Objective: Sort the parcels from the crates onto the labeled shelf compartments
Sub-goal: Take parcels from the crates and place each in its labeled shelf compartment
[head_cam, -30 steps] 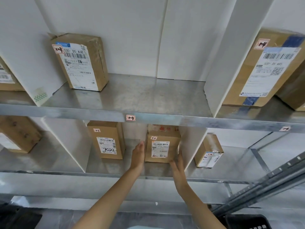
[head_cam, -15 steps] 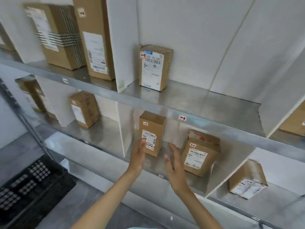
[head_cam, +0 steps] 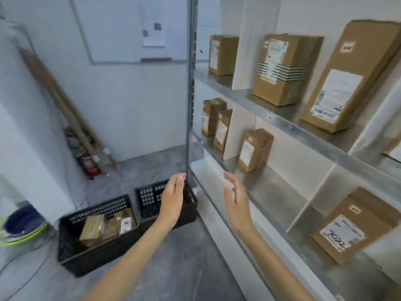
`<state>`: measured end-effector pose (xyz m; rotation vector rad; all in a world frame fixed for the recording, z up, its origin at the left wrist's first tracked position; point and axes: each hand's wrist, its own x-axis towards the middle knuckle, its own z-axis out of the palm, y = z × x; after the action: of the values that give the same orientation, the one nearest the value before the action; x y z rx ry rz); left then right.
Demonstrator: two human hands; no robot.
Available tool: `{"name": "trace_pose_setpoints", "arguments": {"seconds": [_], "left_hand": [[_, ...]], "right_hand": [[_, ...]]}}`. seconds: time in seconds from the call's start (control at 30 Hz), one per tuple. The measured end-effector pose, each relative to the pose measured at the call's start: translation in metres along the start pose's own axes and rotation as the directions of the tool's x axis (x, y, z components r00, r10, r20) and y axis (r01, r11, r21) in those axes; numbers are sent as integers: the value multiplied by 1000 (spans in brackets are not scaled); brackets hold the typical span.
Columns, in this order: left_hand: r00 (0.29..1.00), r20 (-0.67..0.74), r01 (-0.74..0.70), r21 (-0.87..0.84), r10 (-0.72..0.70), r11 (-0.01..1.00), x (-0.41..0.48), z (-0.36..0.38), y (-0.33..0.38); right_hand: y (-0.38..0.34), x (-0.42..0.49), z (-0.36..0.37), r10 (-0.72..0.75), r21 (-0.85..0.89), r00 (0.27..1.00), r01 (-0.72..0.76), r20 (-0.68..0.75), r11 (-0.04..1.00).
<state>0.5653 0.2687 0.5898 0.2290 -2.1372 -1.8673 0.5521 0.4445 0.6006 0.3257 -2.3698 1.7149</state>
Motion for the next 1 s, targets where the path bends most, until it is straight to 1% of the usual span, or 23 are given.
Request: {"name": "trace_pose_setpoints", "arguments": {"seconds": [0.13,0.27,0.33,0.43,0.53,0.63,0.77,0.87,0.93,1.0], "left_hand": [[984,-175,33,48,-24,998,4,-82,-17],[938,-341,93,62,-66,994,1,-149,-35],[916,-392,120,50,-91,992,-2,-173,-42],[867,-479,158,0,-139,987,-7,-206,-53],[817,-558,179,6,-145,984,-10,-233,-66],[746,-639,210,-40,-187,977,-4,-259,-82],[667,-710,249,-74,-226,966,22,-289,-101],[635,-737,275,-65,-232,959,49,-305,-111],[616,-743,296,-87,-260,951,68,-316,-117],[584,-766,297,-104,-267,949,87,-328,-126]], "right_hand": [[-24,16,76,-32,17,992,30,123,999],[-40,24,141,-58,21,962,54,266,998],[-43,26,167,-70,23,943,66,326,998],[-45,29,205,-65,40,904,53,424,998],[-39,37,239,-25,49,865,0,502,999],[-28,49,272,6,53,823,-44,568,998],[-12,73,315,54,31,767,-96,639,995],[-2,97,343,82,9,719,-122,690,992],[4,113,362,103,-14,694,-132,712,991],[11,128,381,112,-45,668,-117,736,992]]}}
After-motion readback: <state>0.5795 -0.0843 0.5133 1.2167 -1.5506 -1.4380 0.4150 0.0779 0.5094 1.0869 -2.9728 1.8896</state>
